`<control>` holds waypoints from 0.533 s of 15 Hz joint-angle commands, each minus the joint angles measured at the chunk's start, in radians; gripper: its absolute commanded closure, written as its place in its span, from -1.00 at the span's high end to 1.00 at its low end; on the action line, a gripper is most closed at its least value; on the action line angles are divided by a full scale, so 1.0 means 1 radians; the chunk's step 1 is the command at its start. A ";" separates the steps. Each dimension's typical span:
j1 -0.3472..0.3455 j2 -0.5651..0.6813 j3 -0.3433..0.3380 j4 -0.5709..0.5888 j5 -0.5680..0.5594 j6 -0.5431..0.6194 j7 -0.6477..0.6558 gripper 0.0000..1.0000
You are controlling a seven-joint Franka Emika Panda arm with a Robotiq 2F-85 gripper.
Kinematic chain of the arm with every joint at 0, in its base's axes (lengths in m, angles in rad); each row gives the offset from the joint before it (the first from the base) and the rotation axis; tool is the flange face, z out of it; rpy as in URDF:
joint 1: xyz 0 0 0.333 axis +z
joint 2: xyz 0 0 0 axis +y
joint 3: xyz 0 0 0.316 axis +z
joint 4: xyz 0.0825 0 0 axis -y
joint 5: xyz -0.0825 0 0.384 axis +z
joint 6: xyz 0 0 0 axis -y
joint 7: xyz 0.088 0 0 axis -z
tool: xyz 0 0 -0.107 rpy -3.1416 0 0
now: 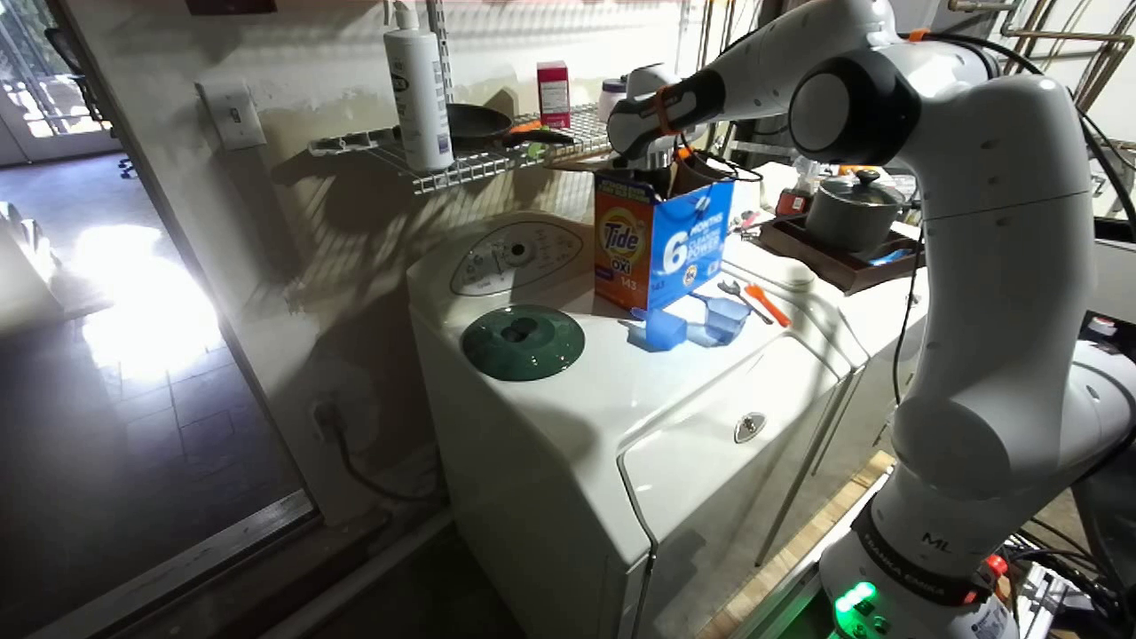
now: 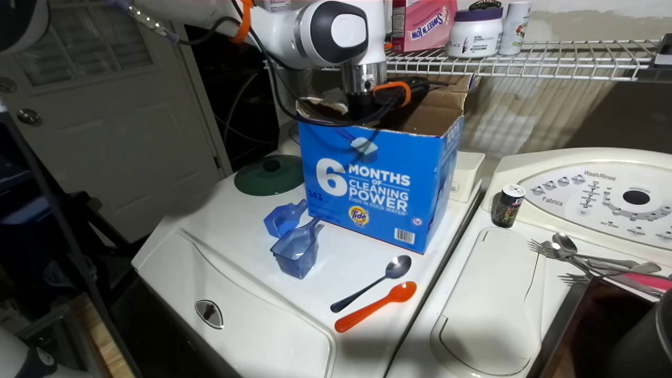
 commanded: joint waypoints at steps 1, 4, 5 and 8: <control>0.000 0.085 0.036 0.025 0.060 0.023 -0.045 -0.92; -0.003 0.083 0.042 0.024 0.076 0.018 -0.063 -0.92; -0.006 0.083 0.046 0.024 0.089 0.017 -0.071 -0.92; -0.008 0.078 0.042 0.027 0.105 -0.009 -0.066 -0.92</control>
